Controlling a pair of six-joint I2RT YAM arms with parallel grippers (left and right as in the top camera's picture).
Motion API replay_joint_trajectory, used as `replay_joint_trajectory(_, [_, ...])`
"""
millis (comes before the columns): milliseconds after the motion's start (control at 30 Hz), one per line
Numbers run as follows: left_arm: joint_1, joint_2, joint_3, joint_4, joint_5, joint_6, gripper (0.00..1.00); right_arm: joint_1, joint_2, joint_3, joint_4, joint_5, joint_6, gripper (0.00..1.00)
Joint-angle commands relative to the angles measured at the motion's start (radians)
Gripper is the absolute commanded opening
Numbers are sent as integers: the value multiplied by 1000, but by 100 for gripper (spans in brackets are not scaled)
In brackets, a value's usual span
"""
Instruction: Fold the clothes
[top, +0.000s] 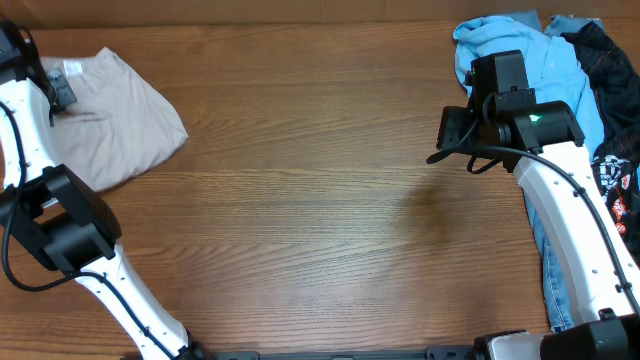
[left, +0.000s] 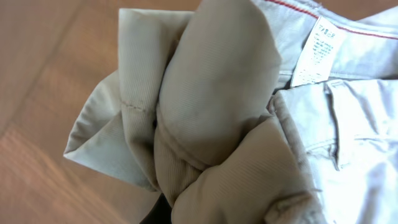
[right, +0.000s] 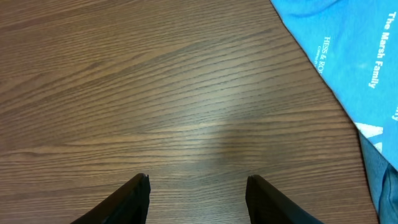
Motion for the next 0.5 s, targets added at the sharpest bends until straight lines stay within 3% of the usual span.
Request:
replay_joint_trajectory(0, [-7, -30, 21, 59, 68, 49, 4, -3, 0, 8, 1, 6, 9, 53])
replay_joint_trajectory(167, [-13, -28, 21, 122, 67, 87, 9, -3, 0, 8, 1, 6, 11, 53])
replay_joint_trajectory(200, [-13, -28, 21, 129, 61, 98, 14, -3, 0, 8, 2, 6, 11, 53])
replay_joint_trajectory(233, [-13, -28, 21, 132, 45, 98, 32, -3, 0, 8, 2, 6, 11, 53])
replay_joint_trajectory(300, [-12, -29, 22, 134, 21, 97, 83, -3, 0, 8, 1, 6, 12, 53])
replay_joint_trajectory(333, [-12, -29, 25, 130, 19, 97, 96, -3, 0, 8, 1, 6, 13, 53])
replay_joint_trajectory(367, [-11, -31, 30, 123, 18, 94, 100, -3, 0, 8, 1, 6, 15, 53])
replay_joint_trajectory(467, [-11, -41, 51, 115, 16, 73, 100, -3, 0, 8, 1, 6, 14, 53])
